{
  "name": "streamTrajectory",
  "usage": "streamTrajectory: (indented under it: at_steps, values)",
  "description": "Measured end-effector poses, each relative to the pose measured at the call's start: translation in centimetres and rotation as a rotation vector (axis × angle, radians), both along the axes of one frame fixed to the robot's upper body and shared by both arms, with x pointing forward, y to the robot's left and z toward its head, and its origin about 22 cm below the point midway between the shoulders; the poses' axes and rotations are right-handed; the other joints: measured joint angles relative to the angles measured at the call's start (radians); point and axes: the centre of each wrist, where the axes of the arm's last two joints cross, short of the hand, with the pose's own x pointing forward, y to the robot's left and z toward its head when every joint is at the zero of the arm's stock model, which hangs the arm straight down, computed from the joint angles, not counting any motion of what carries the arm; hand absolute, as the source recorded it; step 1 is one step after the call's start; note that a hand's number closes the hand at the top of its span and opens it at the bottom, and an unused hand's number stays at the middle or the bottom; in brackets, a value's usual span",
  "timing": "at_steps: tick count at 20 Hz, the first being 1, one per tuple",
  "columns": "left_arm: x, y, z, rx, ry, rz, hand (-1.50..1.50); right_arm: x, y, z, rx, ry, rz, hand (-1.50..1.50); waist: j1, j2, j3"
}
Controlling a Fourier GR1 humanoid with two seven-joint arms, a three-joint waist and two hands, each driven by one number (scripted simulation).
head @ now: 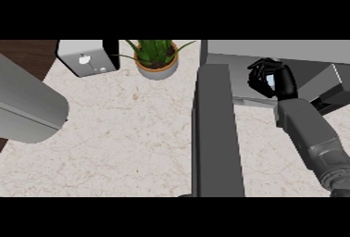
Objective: Pick up the milk, place it into the microwave and close the microwave
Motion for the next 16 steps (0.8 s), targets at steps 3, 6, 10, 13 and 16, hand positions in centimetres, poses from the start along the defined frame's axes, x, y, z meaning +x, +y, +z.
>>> streamTrajectory:
  at_steps: [3,6,10,13,16]
  values:
    - [0.3,0.0,0.0,-0.004,-0.005,-0.016,-1.5,0.7,-0.6,1.5,-0.05,-0.012,-0.059,1.5,0.015,0.009,0.001]
    - [0.8,0.2,0.1,-0.005,-0.012,-0.024,-1.5,1.2,-0.7,2.4,-0.078,-0.016,-0.11,1.5,0.025,0.018,0.002]
    - [1.3,0.3,0.3,0.002,-0.019,-0.028,-1.5,1.4,-1.5,3.0,-0.102,-0.024,-0.158,1.5,0.038,0.029,0.003]
    - [1.6,0.4,0.5,0.008,-0.022,-0.032,-1.5,1.4,-2.3,3.6,-0.118,-0.032,-0.191,1.5,0.045,0.034,0.004]
    - [1.9,0.5,0.4,0.01,-0.022,-0.04,-1.5,1.5,-2.9,4.0,-0.124,-0.042,-0.221,1.5,0.054,0.042,0.004]
